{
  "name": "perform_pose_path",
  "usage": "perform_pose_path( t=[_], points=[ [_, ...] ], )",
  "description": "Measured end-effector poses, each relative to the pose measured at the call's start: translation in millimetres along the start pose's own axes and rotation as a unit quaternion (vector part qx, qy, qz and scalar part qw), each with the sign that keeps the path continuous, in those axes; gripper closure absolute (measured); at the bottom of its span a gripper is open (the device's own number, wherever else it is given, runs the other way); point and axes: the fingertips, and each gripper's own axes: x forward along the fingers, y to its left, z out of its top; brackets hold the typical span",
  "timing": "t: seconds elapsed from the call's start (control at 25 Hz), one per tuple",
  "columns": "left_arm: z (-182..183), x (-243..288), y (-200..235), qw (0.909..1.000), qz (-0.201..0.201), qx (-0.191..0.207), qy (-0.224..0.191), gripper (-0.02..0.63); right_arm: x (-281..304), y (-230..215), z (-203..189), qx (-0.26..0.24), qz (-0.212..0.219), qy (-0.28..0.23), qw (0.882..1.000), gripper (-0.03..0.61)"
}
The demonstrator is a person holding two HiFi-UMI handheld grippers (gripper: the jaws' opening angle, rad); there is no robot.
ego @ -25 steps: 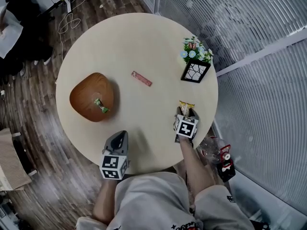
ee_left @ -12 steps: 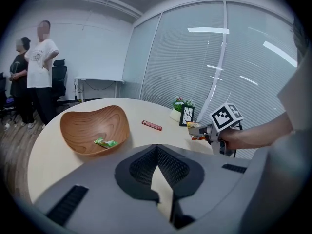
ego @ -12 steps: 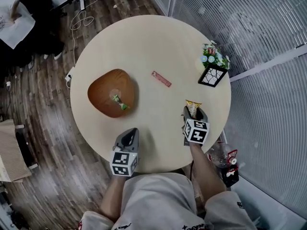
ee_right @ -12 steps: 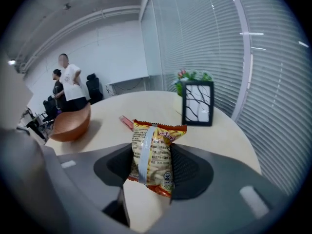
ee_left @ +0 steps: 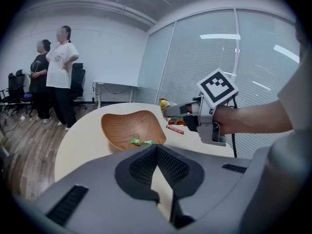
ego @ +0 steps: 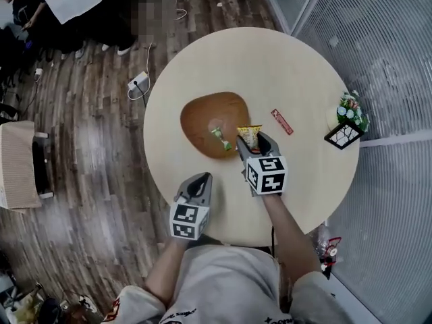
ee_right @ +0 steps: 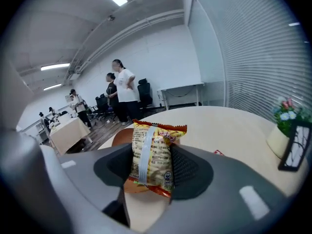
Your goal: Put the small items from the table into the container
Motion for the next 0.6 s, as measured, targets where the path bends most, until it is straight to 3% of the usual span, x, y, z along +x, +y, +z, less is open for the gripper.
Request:
perform_pose_path(
  t=[0.32, 0.6],
  points=[
    [-11.2, -30.7, 55.4, 0.9995, 0.024, -0.02, 0.004, 0.609, 74.3, 44.3, -20.8, -0.039, 0.017, 0.081, 0.996, 0.373],
    [-8.6, -35.3, 76.7, 0.9998, 0.015, -0.016, 0.002, 0.609, 86.9, 47.9, -34.4, -0.063, 0.005, 0.101, 0.993, 0.363]
  ],
)
